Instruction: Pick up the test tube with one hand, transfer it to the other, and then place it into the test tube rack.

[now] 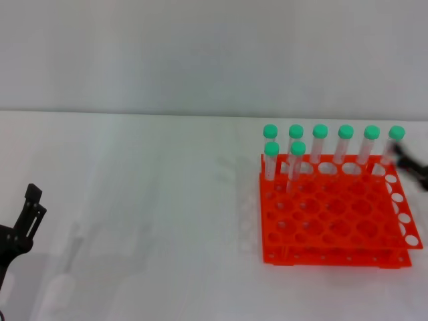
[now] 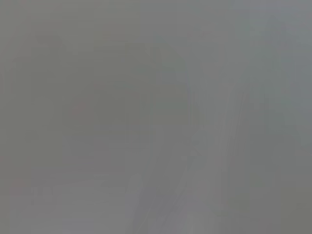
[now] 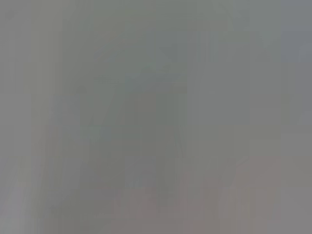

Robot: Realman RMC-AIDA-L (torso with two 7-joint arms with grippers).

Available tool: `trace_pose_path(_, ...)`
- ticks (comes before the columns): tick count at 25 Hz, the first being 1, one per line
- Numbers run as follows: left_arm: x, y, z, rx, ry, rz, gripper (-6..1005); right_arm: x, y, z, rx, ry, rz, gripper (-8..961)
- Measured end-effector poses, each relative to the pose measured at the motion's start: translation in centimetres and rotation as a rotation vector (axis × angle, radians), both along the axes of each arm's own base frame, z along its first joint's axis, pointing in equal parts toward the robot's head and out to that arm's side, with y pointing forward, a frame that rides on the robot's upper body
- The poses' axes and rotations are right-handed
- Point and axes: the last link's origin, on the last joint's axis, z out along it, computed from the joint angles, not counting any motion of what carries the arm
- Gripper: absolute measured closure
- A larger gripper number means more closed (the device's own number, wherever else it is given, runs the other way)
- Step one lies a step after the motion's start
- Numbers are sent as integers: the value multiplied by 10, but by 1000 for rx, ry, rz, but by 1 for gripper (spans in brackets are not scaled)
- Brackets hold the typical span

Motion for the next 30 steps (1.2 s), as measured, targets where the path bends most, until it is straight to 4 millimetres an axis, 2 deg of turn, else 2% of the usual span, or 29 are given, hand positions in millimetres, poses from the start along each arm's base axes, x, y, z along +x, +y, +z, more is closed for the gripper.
trace_pose_path(3,0,1,0,2,-2,0,131,27,2,26,130,-26,-97,84)
trace_pose_path(8,2,6,1,8,-5,-2,131,66,14,57,297,-31,-318,83)
trace_pose_path(12,3,12,3,21,-10,-3,131,88,13,69,376,25,-476,81)
trace_pose_path(18,6,17,2,17,-12,-9,129,92,5,72,401,17,-463,82)
trace_pose_path(30,4,15,1,8,-50,-4,133,87,6,67,403,-24,-445,86)
